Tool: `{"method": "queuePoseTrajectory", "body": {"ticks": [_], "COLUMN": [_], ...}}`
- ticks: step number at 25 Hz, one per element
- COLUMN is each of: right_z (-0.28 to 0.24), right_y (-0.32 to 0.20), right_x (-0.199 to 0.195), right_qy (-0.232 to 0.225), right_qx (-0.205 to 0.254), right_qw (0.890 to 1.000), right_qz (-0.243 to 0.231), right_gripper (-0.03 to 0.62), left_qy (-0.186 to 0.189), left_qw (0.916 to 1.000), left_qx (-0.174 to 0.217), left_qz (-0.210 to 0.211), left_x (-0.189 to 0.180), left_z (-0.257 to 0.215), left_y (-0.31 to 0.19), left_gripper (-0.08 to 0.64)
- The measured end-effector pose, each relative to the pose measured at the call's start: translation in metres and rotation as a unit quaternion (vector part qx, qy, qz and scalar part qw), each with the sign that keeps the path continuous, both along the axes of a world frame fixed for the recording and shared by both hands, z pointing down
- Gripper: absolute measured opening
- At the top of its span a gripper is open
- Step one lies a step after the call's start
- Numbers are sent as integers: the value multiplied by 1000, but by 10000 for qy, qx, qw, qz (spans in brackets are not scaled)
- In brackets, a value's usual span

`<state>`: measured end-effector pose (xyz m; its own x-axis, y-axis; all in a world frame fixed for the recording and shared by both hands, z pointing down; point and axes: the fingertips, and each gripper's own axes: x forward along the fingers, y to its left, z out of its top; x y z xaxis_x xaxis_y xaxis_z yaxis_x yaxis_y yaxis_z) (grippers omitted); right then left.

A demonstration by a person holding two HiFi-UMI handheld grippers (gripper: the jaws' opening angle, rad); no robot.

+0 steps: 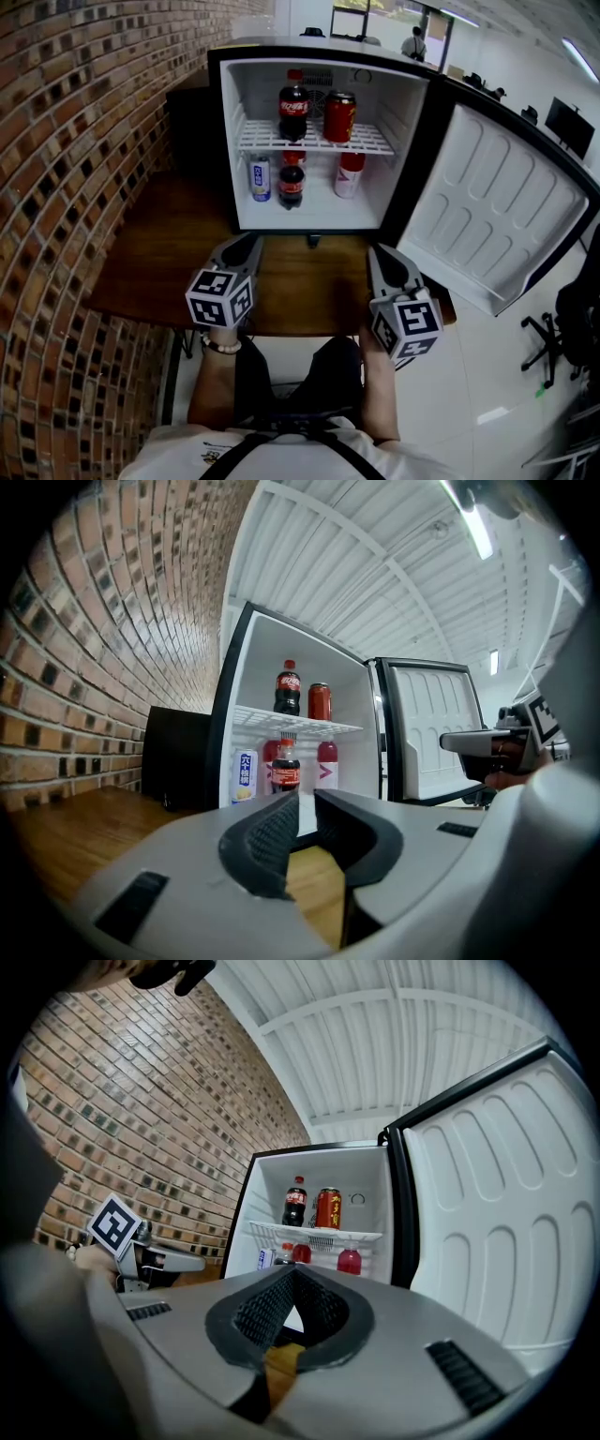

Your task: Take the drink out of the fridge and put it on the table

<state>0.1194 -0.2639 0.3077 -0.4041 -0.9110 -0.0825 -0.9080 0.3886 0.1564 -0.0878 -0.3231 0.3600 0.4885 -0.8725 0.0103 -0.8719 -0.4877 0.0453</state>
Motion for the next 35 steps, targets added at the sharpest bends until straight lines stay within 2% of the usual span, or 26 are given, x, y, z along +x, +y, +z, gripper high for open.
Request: {"method": "queuePoseTrajectory", "body": {"ticks": [1, 4, 6, 8, 11, 13, 15, 19, 22, 24, 27, 35], "right_z": [0, -1, 0, 0, -1, -1, -2, -3, -2, -2, -5, -11], "right_y": [0, 0, 0, 1, 1, 2, 2, 3, 3, 3, 3, 8], "right_x": [0, 1, 3, 5, 9, 12, 16, 22, 25, 26, 26, 38], "right_qy": [-25, -50, -67, -81, -120, -133, -131, -161, -161, -180, -210, -209], "right_qx": [-3, -4, -13, -17, -19, -7, 16, 42, 62, 57, 46, 135], "right_qw": [10000, 10000, 10000, 10000, 9999, 9999, 9999, 9997, 9997, 9997, 9996, 9991], "right_qz": [0, 7, 11, 22, 56, 77, 103, 165, 176, 183, 187, 349], "right_gripper": [17, 17, 17, 17, 17, 17, 17, 17, 17, 17, 17, 17], "left_qy": [-27, -104, -187, -241, -100, -34, -54, -1, -101, -184, -301, -705], "left_qw": [10000, 9999, 9996, 9992, 9988, 9984, 9981, 9963, 9952, 9949, 9947, 9942], "left_qx": [6, 101, 197, 290, 328, 356, 425, 656, 809, 859, 873, 787], "left_qz": [10, 7, 22, 104, 350, 428, 444, 554, 546, 503, 455, 182], "left_x": [0, 1, 3, 8, 19, 25, 29, 41, 47, 50, 56, 63], "left_z": [-1, -11, -22, -36, -55, -67, -80, -114, -138, -151, -166, -189], "left_y": [-1, -6, -11, -18, -31, -40, -49, -64, -76, -86, -104, -154], "left_gripper": [85, 102, 166, 188, 278, 296, 345, 390, 434, 437, 473, 476]}}
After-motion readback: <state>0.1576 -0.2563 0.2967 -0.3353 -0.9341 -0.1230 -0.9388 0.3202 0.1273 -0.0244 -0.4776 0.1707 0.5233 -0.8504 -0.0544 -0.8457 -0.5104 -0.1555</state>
